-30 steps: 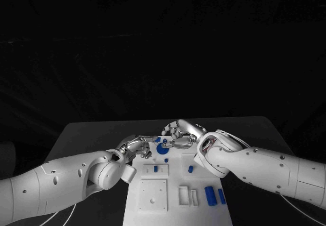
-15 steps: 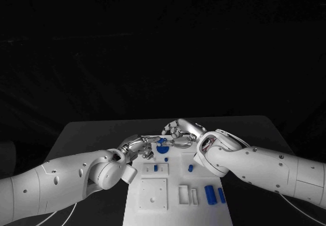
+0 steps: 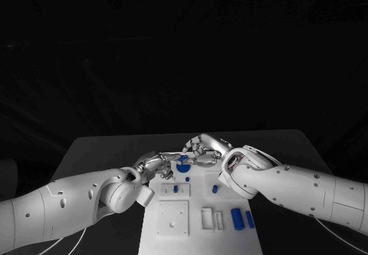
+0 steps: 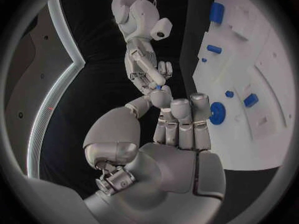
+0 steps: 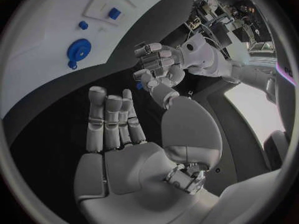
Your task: Assemble the parts on the task board
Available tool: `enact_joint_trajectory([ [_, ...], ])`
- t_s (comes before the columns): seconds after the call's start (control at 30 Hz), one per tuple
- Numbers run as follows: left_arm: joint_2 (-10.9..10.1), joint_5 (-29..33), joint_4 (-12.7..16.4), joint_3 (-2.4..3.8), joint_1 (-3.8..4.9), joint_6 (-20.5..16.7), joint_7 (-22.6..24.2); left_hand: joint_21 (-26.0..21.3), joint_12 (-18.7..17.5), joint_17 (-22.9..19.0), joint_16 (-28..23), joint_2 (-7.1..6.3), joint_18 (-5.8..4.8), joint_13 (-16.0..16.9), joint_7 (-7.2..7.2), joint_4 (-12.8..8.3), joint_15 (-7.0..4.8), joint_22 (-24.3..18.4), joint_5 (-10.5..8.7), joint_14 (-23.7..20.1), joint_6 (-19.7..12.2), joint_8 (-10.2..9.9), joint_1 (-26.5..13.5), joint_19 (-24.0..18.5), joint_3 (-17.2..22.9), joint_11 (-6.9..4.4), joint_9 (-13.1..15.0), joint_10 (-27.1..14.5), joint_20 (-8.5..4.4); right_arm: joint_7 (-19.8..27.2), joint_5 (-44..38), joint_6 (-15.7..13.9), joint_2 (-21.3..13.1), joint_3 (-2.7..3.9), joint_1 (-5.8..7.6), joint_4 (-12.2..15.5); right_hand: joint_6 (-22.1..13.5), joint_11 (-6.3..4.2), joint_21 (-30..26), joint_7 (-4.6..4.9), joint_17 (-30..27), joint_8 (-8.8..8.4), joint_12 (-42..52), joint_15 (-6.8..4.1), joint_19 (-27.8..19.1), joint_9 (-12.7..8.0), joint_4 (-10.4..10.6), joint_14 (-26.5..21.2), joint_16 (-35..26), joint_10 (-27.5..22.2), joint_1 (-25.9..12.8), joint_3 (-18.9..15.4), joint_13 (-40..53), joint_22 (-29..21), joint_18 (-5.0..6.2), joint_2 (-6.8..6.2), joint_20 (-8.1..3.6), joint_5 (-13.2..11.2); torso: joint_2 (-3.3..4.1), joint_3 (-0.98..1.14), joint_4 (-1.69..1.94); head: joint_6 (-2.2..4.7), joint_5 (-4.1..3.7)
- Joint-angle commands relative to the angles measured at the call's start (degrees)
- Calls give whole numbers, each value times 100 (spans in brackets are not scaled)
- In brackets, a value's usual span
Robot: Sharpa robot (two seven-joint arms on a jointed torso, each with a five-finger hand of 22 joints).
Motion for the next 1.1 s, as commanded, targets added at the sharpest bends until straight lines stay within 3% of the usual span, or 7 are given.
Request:
enact_joint_trajectory([
  [0.03, 13, -98, 29, 3, 2, 222, 12, -19, 20, 5, 33, 95, -116, 8, -69, -97, -149, 63, 39, -148, 152, 11, 155, -52, 75, -74, 3, -125, -684, 38, -53, 34, 17, 2, -4, -1, 83, -51, 33, -17, -6, 40, 30, -49, 29, 12, 46, -12, 24, -11, 44, 120, -10, 117, 268, 18, -5, -80, 1, 0, 2, -5, -5],
  [0.37, 6, -266, 32, 1, 2, 346, -58, -18, 22, 7, 36, 98, -117, 9, -70, -106, -149, 64, 41, -147, 157, 6, 165, -52, 70, -75, -4, -123, -685, 24, -52, -112, 9, 1, -12, -12, 151, -78, 57, -46, -6, 79, 43, -76, 49, 25, 167, 2, 41, 13, 31, 298, -19, 117, 268, 27, -16, -96, 0, -2, 3, -20, -4],
  [1.1, -6, -352, 5, 0, 2, 323, -63, -15, 25, 10, 42, 118, -122, 12, -68, -107, -147, 66, 35, -146, 177, -3, 169, -49, 47, -73, -22, -118, -685, 7, -35, -106, -29, 1, -13, -31, 145, -80, 71, -47, -4, 76, 47, -79, 59, 23, 238, 7, 50, 23, 2, 375, -26, 117, 268, -29, -24, -92, 0, -2, 4, -31, -9],
])
